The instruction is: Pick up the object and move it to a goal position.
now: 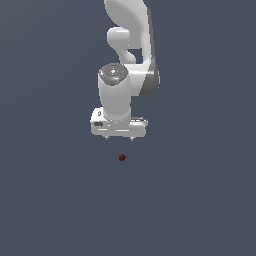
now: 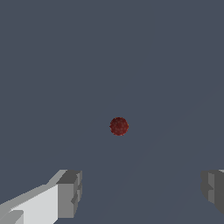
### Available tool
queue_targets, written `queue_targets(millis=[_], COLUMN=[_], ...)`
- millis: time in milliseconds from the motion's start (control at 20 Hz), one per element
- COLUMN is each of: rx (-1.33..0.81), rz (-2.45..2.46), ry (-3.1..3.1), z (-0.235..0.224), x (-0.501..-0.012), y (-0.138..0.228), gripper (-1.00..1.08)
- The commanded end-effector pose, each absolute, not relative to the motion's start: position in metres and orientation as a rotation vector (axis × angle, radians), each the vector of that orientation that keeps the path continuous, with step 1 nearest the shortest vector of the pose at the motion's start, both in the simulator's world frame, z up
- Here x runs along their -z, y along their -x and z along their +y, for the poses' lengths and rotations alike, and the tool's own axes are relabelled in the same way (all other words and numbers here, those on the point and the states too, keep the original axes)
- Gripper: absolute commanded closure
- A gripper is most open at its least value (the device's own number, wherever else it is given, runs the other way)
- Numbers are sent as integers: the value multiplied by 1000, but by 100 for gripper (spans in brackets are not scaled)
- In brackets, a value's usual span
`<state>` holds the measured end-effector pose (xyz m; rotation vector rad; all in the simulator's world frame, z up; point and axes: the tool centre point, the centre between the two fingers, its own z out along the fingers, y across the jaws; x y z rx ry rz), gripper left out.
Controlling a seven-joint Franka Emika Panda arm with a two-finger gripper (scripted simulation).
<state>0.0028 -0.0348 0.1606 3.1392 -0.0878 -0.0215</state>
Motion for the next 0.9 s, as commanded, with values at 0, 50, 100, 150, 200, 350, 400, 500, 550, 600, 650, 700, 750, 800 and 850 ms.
queue_targets(millis=[0,50,100,150,200,350,400,500,550,600,650,700,750,800,850], rx=[21,20,17,11,4,-22,-28,-33,-32,-31,-30,-29,-28,-28,-28], rz=[-88,-85,-77,-64,-45,9,18,21,19,19,21,26,33,43,56], ry=[-3139,-3139,-3139,-3138,-3137,-3133,-3132,-3131,-3131,-3131,-3131,-3131,-3131,-3131,-3130], z=[-35,-34,-33,-31,-28,-18,-16,-15,-15,-15,-16,-16,-16,-16,-16], x=[-161,-161,-162,-164,-166,-175,-177,-179,-179,-178,-177,-177,-176,-175,-173], y=[-3,-3,-4,-5,-7,-13,-14,-15,-15,-15,-14,-14,-15,-15,-15], gripper=[-92,-92,-92,-92,-92,-92,-92,-92,-92,-92,-92,-92,-92,-92,-92])
